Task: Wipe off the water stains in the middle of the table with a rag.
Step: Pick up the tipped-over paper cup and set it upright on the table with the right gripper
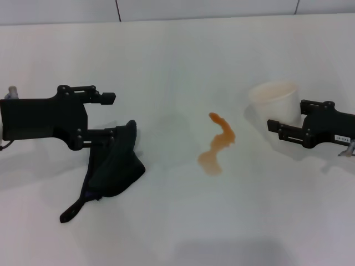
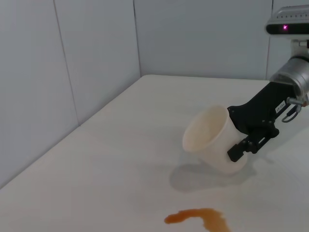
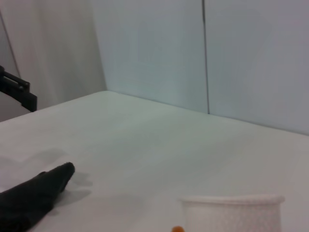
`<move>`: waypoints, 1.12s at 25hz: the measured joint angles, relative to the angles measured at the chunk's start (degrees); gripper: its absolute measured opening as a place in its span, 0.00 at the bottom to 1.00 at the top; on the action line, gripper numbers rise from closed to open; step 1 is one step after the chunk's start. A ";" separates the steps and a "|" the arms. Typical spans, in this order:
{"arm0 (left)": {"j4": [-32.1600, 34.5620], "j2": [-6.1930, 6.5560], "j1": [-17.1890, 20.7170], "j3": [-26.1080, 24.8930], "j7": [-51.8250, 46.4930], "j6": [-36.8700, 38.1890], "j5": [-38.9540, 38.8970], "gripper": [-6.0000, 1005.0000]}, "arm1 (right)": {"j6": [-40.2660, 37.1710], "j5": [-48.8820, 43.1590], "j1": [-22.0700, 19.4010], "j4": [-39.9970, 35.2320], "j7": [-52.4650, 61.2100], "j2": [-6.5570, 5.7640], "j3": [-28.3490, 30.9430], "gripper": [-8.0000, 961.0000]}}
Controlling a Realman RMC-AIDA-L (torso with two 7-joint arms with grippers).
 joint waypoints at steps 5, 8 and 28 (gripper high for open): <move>0.00 -0.04 0.04 0.00 0.00 0.00 -0.01 0.73 | 0.47 0.39 -0.41 0.83 -0.77 -0.03 0.13 0.63; -0.01 -0.06 0.11 0.00 -0.05 0.00 -0.01 0.73 | 0.07 0.43 -0.68 0.96 -0.84 -0.05 0.51 0.63; -0.12 -0.09 0.13 0.05 0.00 0.11 -0.01 0.73 | -0.46 1.47 -0.89 5.33 -1.79 -0.05 0.82 0.66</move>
